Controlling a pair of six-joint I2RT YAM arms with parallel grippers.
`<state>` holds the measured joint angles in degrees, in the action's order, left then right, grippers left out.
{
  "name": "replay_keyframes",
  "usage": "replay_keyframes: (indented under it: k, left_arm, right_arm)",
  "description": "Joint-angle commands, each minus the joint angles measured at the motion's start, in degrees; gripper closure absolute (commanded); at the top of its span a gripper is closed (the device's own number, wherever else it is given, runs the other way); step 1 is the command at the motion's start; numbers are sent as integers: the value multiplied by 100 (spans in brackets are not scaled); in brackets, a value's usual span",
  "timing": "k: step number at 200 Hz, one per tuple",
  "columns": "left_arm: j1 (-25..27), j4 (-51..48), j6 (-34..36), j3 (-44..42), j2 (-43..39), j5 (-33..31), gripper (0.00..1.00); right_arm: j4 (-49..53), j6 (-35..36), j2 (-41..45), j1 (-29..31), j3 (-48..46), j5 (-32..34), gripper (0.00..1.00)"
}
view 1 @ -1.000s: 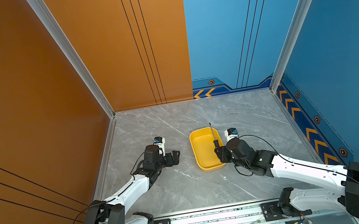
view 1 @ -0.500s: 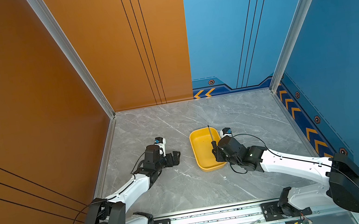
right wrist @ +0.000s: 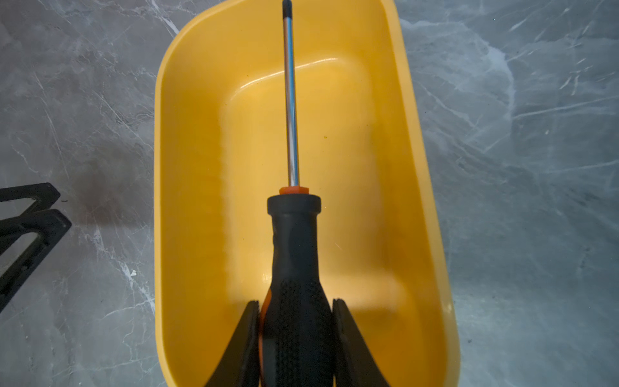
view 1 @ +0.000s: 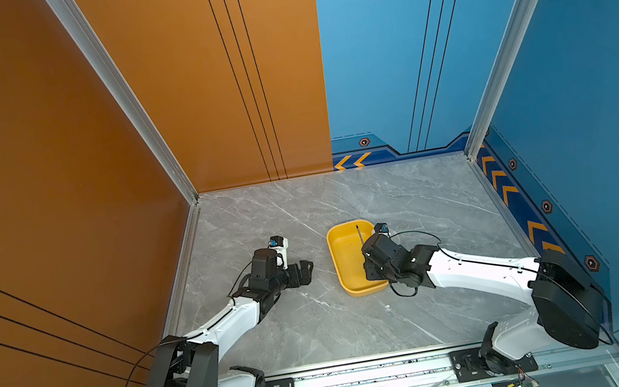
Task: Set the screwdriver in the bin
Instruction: 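Lower the held screwdriver into the yellow tray with the right gripper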
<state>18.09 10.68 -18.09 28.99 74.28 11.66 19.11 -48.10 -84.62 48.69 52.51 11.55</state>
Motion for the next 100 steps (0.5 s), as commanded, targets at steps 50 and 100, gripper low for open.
replay_keyframes:
  k: [50,100]
  left_arm:
    - [65,-113,-12,199,79,290,2]
    - [72,-274,33,324,201,575,2]
  right_arm:
    - [229,-24,-313,-61,320,-116,90]
    - [265,46,-548,-74,487,3,91]
